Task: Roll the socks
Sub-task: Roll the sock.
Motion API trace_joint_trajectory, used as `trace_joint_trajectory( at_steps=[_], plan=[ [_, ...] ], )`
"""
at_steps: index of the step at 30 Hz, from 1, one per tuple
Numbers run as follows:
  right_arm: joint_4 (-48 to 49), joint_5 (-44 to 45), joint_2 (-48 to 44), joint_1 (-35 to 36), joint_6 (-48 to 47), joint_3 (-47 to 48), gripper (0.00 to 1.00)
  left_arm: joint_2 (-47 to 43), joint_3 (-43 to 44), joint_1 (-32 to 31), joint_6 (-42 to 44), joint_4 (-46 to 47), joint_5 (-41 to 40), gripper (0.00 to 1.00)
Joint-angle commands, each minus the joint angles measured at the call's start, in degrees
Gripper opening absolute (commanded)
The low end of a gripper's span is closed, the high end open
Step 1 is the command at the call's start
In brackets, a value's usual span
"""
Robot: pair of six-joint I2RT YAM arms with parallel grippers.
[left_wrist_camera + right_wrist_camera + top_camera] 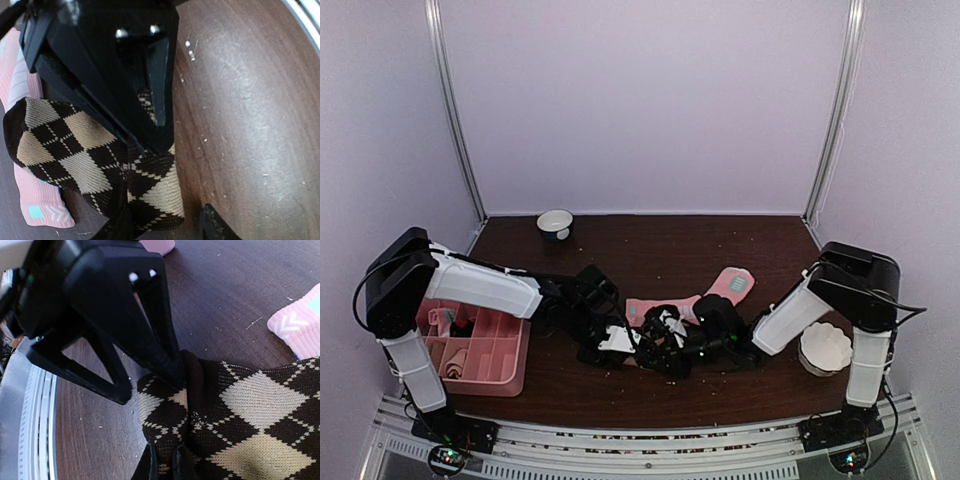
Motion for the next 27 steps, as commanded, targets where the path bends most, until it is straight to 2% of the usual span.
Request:
trace_joint_trajectory(
  at_steps=[1,10,13,17,19,21,25,26,27],
  plan=[
    [-14.3,2.6,4.9,-1.3,0.9,-2.5,0.0,1.1,1.3,-0.7,2.0,3.8,-3.8,0.46],
    [-14.5,1.7,6.1,-1.4,1.5,-1.6,0.0,2.8,1.7,-1.9,2.7,4.0,-5.0,0.44],
    [-14.2,1.7,6.1,-1.4,1.6,-1.6,0.0,3.9,2.3,-2.3,2.7,3.3,-5.3,0.34],
    [-13.2,2.5,5.5,-1.4,1.9,-2.1,0.01,5.3,5.7,-2.2,0.5,-0.7,-4.2,0.17],
    [-12.1,3.7,4.3,-1.4,1.7,-3.2,0.07,6.2,7.7,-1.8,-1.8,-4.1,-2.3,0.09],
    [-10.2,5.5,2.2,-1.4,1.3,-4.9,0.11,6.8,9.2,-1.3,-3.3,-7.6,-0.5,0.06],
    [-4.9,11.7,-4.8,-1.4,-0.3,-10.7,0.31,7.9,10.4,-0.3,-5.2,-14.1,1.9,0.05],
    [-3.7,13.5,-7.0,-1.4,-0.7,-12.3,0.38,8.1,10.6,-0.1,-5.6,-15.6,2.2,0.05],
    [-2.5,15.5,-9.0,-1.4,-1.3,-13.7,0.61,8.1,10.6,0.1,-5.8,-16.9,2.8,0.05]
  ],
)
